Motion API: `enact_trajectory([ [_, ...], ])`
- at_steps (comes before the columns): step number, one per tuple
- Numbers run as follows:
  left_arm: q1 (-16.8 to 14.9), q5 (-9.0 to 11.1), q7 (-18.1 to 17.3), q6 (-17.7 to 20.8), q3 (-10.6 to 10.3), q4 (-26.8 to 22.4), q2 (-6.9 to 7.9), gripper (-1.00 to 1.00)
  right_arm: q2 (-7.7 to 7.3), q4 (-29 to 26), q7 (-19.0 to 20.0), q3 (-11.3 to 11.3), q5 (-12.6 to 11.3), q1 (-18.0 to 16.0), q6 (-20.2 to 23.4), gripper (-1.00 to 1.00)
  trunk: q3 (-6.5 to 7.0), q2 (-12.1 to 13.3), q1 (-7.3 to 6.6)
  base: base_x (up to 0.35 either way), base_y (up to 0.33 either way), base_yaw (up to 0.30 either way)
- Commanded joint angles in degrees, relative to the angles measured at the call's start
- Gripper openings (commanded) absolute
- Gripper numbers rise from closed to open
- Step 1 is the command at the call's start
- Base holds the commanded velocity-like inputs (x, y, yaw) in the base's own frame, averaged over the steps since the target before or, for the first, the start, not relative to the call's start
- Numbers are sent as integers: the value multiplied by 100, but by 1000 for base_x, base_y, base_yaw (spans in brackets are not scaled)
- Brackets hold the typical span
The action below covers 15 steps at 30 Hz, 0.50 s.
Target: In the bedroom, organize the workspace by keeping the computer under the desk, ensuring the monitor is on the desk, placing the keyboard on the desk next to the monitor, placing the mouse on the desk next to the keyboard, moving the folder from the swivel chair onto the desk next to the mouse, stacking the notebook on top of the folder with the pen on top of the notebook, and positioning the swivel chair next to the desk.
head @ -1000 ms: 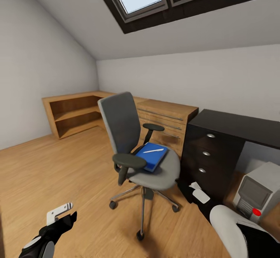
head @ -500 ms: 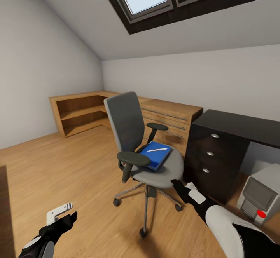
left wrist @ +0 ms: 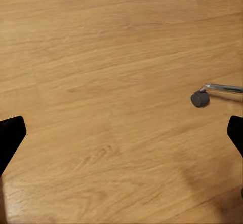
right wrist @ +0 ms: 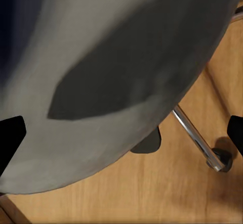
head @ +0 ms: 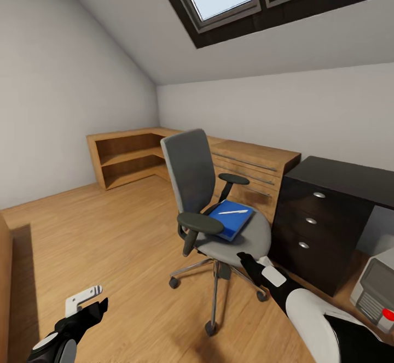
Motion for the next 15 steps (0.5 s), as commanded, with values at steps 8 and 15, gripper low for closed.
enact_trajectory([
  [8,-4,61,41,18,-4,-7,-3,100,-6,-12,9,-47,22,-1,22,100,-6,-3,-1,81,0,8],
  [15,-4,61,41,17,-14,-7,-3,100,8,-4,17,-32,31,-2,12,100,-6,-3,-1,236,0,1],
])
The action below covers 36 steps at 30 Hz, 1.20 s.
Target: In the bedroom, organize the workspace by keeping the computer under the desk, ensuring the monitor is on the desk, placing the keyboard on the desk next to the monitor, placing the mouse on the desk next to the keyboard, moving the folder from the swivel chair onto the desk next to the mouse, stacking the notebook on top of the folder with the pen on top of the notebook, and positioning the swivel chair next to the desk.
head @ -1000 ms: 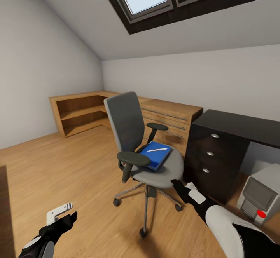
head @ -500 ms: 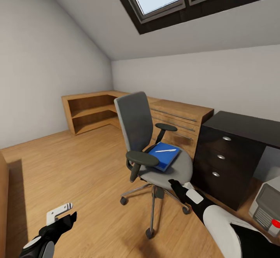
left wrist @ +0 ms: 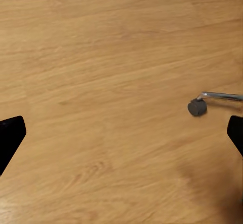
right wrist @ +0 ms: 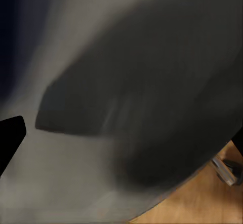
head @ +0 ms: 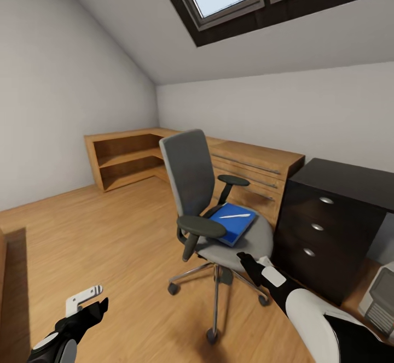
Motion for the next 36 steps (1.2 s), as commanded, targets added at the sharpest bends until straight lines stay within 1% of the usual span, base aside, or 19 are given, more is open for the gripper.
enact_trajectory([
  [1,-4,61,40,24,3,-7,-3,100,3,-6,14,0,6,0,26,100,-6,-3,2,262,0,0],
  [8,-4,61,40,23,3,-7,-3,100,-4,-6,8,-6,0,-2,34,100,-6,-3,2,264,39,0],
  [26,-4,61,40,16,-10,-7,-3,100,-7,-32,6,-7,7,-2,31,100,-6,-3,2,283,135,0],
  [36,-4,61,40,15,-15,-7,-3,100,-5,-32,6,1,7,-3,30,100,-6,-3,2,319,36,0],
])
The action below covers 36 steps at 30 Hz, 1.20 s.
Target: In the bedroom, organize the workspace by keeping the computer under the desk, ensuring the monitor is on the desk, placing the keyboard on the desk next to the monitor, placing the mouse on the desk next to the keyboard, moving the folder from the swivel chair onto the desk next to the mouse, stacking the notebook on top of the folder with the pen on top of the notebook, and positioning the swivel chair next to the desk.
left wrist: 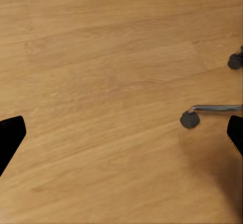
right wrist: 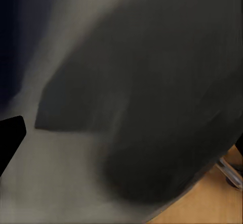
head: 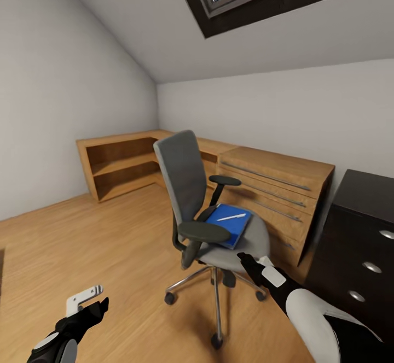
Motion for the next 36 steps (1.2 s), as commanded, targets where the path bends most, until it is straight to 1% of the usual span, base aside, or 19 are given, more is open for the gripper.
enact_trajectory([
  [1,-4,61,40,23,3,-6,-3,100,3,-19,38,-47,-55,-6,31,100,-4,-3,2,321,3,0],
  [5,-4,61,36,31,2,0,-3,100,3,-19,38,-46,-55,-6,31,100,-4,-3,2,292,1,0],
  [11,-4,61,32,48,-20,3,-3,100,3,-19,41,-46,-55,-7,31,100,-4,-3,2,58,2,0],
  [16,-3,65,31,50,-38,5,-3,100,3,-19,46,-46,-55,-7,31,100,-4,-3,2,2,150,0],
  [27,-4,65,31,58,-41,15,-3,100,3,-19,46,-46,-55,-7,31,100,-4,-3,2,0,9,0],
  [31,-4,62,31,58,-41,31,-3,100,3,-19,46,-46,-55,-7,30,100,-4,-3,2,-56,-49,0],
  [36,-4,61,31,60,-86,52,-3,100,-2,-19,46,-51,-55,-7,22,100,-4,-3,2,-210,-172,0],
])
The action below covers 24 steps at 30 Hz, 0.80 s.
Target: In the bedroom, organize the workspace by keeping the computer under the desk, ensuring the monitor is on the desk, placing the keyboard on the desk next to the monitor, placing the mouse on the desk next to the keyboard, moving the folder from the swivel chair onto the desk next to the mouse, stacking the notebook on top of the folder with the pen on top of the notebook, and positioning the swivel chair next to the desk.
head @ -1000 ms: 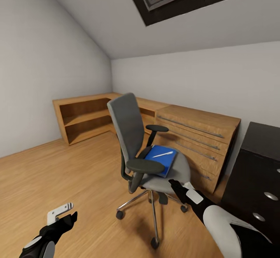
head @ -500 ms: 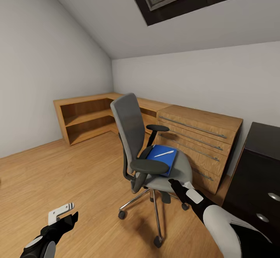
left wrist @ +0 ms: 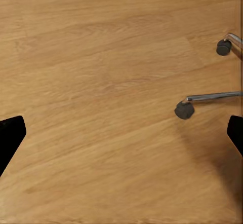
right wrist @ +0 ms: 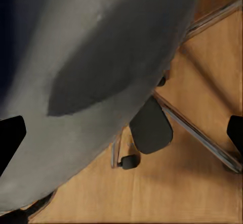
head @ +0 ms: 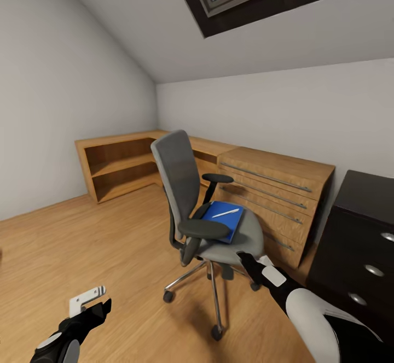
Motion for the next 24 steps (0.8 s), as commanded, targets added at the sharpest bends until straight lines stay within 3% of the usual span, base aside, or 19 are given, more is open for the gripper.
enact_trajectory([
  [1,-4,61,45,25,-12,-5,-3,100,0,-9,12,-47,18,-1,19,100,-6,-3,-4,-241,-220,0],
  [13,-4,61,50,1,-38,3,1,100,-2,-22,10,-43,25,-2,0,100,-6,-3,-4,-113,-291,0],
  [24,-4,61,50,7,-37,4,16,100,-47,-41,3,-46,13,0,1,100,-6,-3,-4,-4,-53,0],
])
